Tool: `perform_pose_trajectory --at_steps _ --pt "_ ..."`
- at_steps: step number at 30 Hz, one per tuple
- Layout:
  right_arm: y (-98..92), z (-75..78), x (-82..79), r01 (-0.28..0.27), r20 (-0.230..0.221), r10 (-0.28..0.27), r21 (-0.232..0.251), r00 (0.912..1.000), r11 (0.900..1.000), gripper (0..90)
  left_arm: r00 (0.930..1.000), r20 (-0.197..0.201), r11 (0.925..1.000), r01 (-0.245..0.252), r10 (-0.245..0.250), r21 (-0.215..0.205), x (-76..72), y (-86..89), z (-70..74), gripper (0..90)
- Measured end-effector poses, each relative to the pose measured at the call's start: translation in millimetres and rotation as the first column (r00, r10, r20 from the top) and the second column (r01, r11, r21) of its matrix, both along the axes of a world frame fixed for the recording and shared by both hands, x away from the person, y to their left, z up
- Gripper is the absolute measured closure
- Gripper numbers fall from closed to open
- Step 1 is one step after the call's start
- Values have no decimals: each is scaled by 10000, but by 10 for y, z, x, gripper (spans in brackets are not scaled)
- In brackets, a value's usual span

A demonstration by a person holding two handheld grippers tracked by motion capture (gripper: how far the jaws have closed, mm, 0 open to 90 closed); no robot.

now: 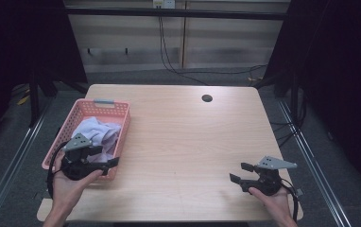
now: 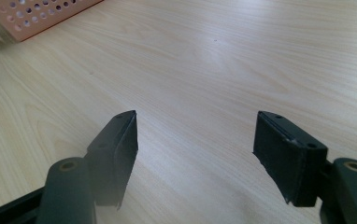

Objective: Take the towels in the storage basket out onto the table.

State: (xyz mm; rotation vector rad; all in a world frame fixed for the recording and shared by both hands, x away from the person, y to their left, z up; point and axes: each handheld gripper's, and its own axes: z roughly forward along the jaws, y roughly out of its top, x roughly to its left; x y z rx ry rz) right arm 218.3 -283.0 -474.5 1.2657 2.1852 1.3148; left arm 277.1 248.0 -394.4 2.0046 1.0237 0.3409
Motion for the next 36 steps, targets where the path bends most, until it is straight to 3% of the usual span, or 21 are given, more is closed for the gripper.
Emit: perform_pose_trajectory --at_steps 3,6,8,11,17,21,25,28,32,36 --pt "1 -1 5 -3 -45 3 14 10000 10000 302 9997 -66 9997 -244 244 41 78 73 16 213" --pt "2 -5 11 -55 -54 55 -11 10000 10000 301 9975 -147 9970 -680 686 378 152 155 33 207" --pt "6 -7 11 -68 -75 68 1 9999 10000 301 9970 -392 9975 -659 668 249 219 240 30 196" --pt "9 -6 8 -120 -80 120 -9 9999 9999 301 9957 -418 9949 -805 831 605 277 314 22 179" --pt "16 -9 14 -132 -109 132 27 9999 9999 299 9907 -762 9920 -1083 1131 641 414 480 19 186" --pt "23 -11 17 -191 -93 191 -14 9998 9998 299 9842 -1124 9876 -1270 1370 920 525 572 -22 182" --pt "22 -16 21 -236 -93 235 -50 9997 9997 298 9818 -1200 9872 -1381 1471 802 589 631 -45 179" --pt "24 -17 24 -250 -140 249 -39 9996 9997 296 9804 -1232 9837 -1401 1537 1129 651 665 -75 177" --pt "34 -21 27 -268 -164 267 -34 9995 9996 297 9735 -1652 9831 -1393 1579 1186 767 706 -109 165" --pt "36 -22 28 -281 -179 281 -25 9994 9996 289 9587 -2143 9785 -1620 1867 1279 882 716 -142 162"
